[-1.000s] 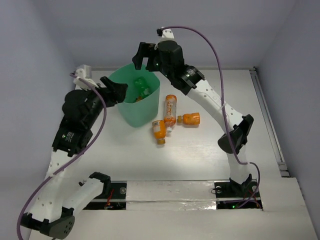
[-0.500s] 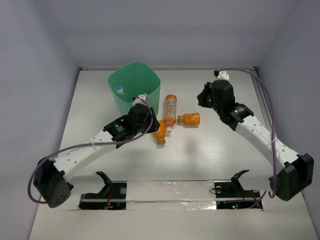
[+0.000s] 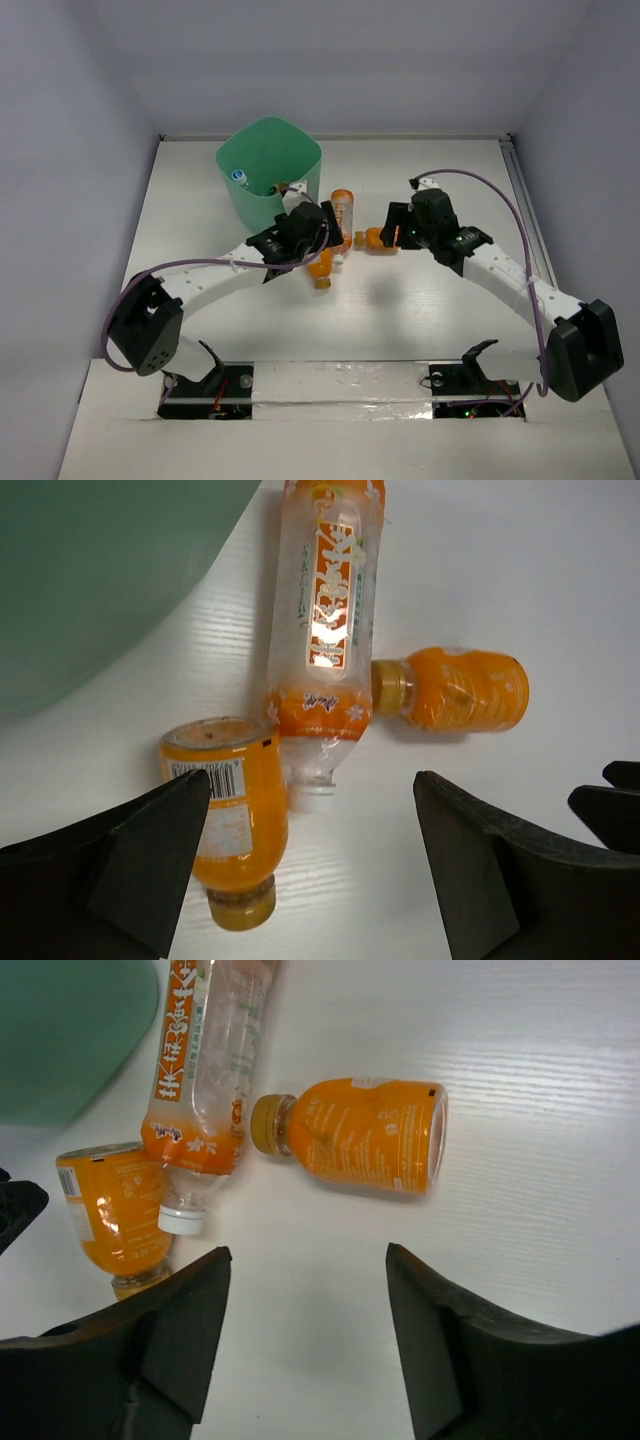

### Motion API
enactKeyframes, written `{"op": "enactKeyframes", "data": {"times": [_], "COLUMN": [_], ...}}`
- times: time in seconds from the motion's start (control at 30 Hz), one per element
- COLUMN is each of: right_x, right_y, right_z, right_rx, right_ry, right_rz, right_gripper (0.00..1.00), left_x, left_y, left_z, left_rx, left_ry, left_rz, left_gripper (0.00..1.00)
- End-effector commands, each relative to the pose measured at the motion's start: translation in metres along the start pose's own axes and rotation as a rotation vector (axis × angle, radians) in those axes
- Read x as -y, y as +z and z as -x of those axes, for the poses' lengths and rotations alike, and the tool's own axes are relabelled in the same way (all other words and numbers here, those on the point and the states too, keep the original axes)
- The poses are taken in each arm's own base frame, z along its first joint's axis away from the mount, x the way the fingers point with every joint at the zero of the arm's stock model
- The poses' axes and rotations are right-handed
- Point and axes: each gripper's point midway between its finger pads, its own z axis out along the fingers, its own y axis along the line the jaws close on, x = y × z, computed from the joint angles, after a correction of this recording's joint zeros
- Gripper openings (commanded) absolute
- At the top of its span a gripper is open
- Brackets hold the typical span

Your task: Put the plastic bottles in the bin

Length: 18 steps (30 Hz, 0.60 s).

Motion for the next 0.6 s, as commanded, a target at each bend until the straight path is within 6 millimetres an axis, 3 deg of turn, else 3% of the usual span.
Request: {"op": "enactKeyframes", "data": {"times": [0.0,0.17,0.3,0.57], "right_x": [-0.008,-0.016,-0.029,-0.042], "right_y": [0.005,0.02,0.03,0.007], "right_z": [0.025,0.038,0.044,0.065], "right_rx": [0.013,-0.023,-0.036,0.075], "right_ry": [-0.096,-0.129,-0.115,-0.041], "right_rz": [0.014,0.02,0.061,0.124], "right_gripper": [0.7,0.8,0.82,0.79], "left_x": [-0.033,-0.041,-0.029,-0.015], "left_y": [0.014,0.017,-0.004,-0.049], "left_z": [-0.049,-0.065,-0.069,-0.058], "left_rx": [-0.157,-0.187,-0.17,-0.064], "left_ry": [-0.024,-0.03,-0.021,-0.054], "left_rz": [0.123,0.143,0.116,0.099], "left_gripper": [0.81,0.78,0.74,0.68]}}
